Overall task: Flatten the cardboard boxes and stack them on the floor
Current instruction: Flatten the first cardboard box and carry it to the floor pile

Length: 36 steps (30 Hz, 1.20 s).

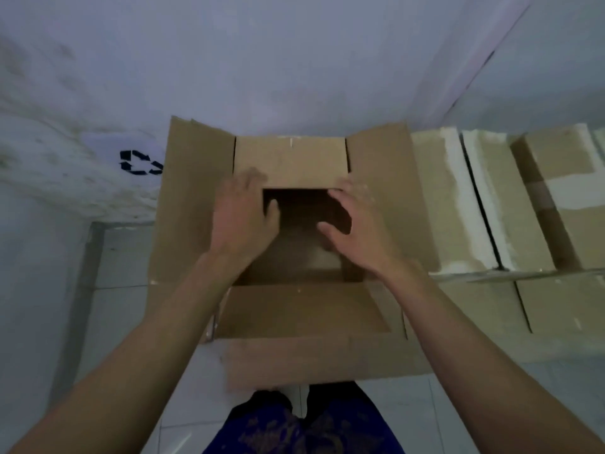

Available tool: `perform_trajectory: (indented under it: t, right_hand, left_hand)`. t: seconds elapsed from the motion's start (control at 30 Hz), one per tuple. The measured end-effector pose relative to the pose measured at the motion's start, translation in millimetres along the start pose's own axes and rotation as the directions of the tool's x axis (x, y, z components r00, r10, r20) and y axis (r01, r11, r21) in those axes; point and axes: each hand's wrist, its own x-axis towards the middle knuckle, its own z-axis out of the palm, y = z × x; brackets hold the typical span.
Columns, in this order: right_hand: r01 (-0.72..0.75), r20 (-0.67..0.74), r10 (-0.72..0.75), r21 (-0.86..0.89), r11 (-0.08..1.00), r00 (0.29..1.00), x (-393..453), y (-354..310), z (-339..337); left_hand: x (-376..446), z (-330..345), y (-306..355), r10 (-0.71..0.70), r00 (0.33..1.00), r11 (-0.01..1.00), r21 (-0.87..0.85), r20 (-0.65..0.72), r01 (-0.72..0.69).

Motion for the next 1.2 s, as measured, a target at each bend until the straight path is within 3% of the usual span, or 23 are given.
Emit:
perform_trajectory:
  t: [0.07, 0.13, 0.3, 0.33, 0.43, 0.47, 0.53, 0.63, 0.7, 0.77, 0.87, 0.93, 1.03, 1.1, 1.2]
  right_hand:
    - [-0.068, -0.013, 0.067, -0.224, 0.972, 0.998, 39.3, 18.9, -10.0]
    - [-0.138, -0.001, 0.144, -0.298, 0.944, 0.99, 64.1, 33.6, -13.2]
    - [-0.124, 0.071, 0.149, -0.282, 0.952, 0.986, 71.6, 51.6, 6.8]
    - [-0.125, 0.065, 0.15, -0.29, 0.949, 0.987, 71.8, 54.0, 10.0]
    - [-0.131, 0.02, 0.142, -0.275, 0.953, 0.99, 74.2, 58.4, 16.0]
    - [-0.126, 0.014, 0.134, -0.272, 0.954, 0.991, 74.4, 59.5, 17.1]
    - [-0.105, 0.0, 0.109, -0.276, 0.955, 0.994, 74.0, 61.8, 19.2]
    - [-0.094, -0.032, 0.089, -0.294, 0.951, 0.996, 73.3, 66.3, 22.0]
    - [-0.092, -0.039, 0.084, -0.294, 0.951, 0.996, 73.2, 66.2, 22.5]
    - [-0.089, -0.037, 0.081, -0.296, 0.951, 0.996, 72.7, 65.3, 21.2]
    - [-0.088, -0.038, 0.08, -0.291, 0.953, 0.996, 71.5, 65.9, 18.6]
    - [-0.082, -0.031, 0.076, -0.278, 0.957, 0.997, 71.2, 65.8, 17.4]
    - [-0.076, -0.025, 0.072, -0.234, 0.969, 0.997, 73.0, 64.3, 14.9]
    - [-0.085, -0.049, 0.081, -0.08, 0.993, 0.995, 72.9, 63.2, 8.4]
    - [-0.177, -0.163, 0.205, 0.171, 0.969, 0.965, 63.3, 67.8, -9.8]
  left_hand:
    - [24.5, 9.9, 30.1, 0.045, 0.98, 0.991, -0.13, 0.196, -0.02]
    - [41.1, 28.6, 49.7, 0.14, 0.941, 0.981, -0.173, 0.309, -0.089]
    - [43.0, 48.8, 65.3, 0.377, 0.923, 0.923, -0.112, 0.077, -0.367]
    - [39.8, 48.3, 67.1, 0.376, 0.922, 0.924, -0.11, 0.09, -0.366]
    - [37.2, 55.3, 61.2, 0.225, 0.923, 0.973, -0.029, 0.312, -0.227]
    - [37.2, 58.0, 58.5, 0.207, 0.929, 0.976, 0.004, 0.307, -0.219]
    - [43.7, 57.0, 57.8, 0.306, 0.945, 0.949, 0.038, 0.113, -0.312]
    - [73.6, 46.8, 73.4, 0.414, 0.899, 0.91, 0.062, -0.144, -0.41]
    - [110.1, 43.1, 80.7, 0.322, 0.942, 0.941, 0.139, -0.095, -0.307]
    - [145.2, 48.8, 80.3, 0.166, 0.981, 0.956, 0.227, 0.099, -0.185]
    - [175.9, 66.8, 73.0, 0.046, 0.925, 0.964, 0.225, 0.376, -0.14]
    - [182.3, 74.6, 73.1, 0.0, 0.894, 0.972, 0.211, 0.449, -0.106]
    - [186.7, 77.1, 75.2, -0.05, 0.887, 0.989, 0.145, 0.46, -0.02]
    - [185.8, 76.5, 73.0, -0.042, 0.904, 0.998, 0.054, 0.426, 0.021]
    - [149.3, 71.1, 83.5, 0.024, 0.995, 0.991, -0.137, 0.096, -0.011]
